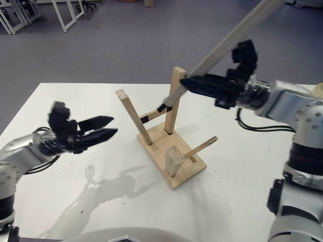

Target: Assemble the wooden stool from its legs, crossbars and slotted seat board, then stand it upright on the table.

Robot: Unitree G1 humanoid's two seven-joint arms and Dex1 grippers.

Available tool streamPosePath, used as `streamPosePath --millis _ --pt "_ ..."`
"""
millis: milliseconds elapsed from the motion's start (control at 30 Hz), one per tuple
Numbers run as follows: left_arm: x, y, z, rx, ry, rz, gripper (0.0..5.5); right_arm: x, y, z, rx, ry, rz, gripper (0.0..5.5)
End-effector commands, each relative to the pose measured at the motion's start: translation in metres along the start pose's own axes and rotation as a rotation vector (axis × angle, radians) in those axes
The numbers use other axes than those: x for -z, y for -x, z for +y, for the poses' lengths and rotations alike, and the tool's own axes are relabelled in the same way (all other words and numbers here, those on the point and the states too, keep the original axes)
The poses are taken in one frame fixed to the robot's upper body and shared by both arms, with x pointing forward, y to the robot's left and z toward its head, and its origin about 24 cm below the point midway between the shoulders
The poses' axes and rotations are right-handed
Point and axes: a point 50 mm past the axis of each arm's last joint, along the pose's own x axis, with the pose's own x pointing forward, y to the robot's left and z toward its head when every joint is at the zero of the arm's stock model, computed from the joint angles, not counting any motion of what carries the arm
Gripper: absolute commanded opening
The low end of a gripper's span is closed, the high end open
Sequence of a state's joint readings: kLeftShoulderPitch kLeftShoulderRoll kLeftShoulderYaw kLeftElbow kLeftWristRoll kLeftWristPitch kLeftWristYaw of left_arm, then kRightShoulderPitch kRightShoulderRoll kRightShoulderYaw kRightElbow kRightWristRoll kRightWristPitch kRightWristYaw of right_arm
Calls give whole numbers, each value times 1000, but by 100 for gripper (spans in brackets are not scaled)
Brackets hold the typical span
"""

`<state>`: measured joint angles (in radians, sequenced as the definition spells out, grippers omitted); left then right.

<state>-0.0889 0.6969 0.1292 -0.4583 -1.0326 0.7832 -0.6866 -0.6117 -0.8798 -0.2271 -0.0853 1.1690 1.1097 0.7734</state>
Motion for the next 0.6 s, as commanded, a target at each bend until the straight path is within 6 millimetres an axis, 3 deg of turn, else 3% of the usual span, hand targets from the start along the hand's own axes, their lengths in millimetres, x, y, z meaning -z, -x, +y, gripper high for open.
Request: streamPosePath --millis 33,167,300,500,600 --pt "31 -13 21 -203 -83 114 322 6 34 -23 185 65 61 202" --pt "67 -43 39 -368 -134 222 322 34 61 -52 333 91 179 202" --pt "94 -73 43 -381 -138 260 322 74 71 -70 402 137 370 202" --pt "114 -92 59 -407 -209 325 322 122 54 -57 276 103 500 202" --pt "118 -94 65 -418 -222 325 322 131 44 -42 190 72 499 202"
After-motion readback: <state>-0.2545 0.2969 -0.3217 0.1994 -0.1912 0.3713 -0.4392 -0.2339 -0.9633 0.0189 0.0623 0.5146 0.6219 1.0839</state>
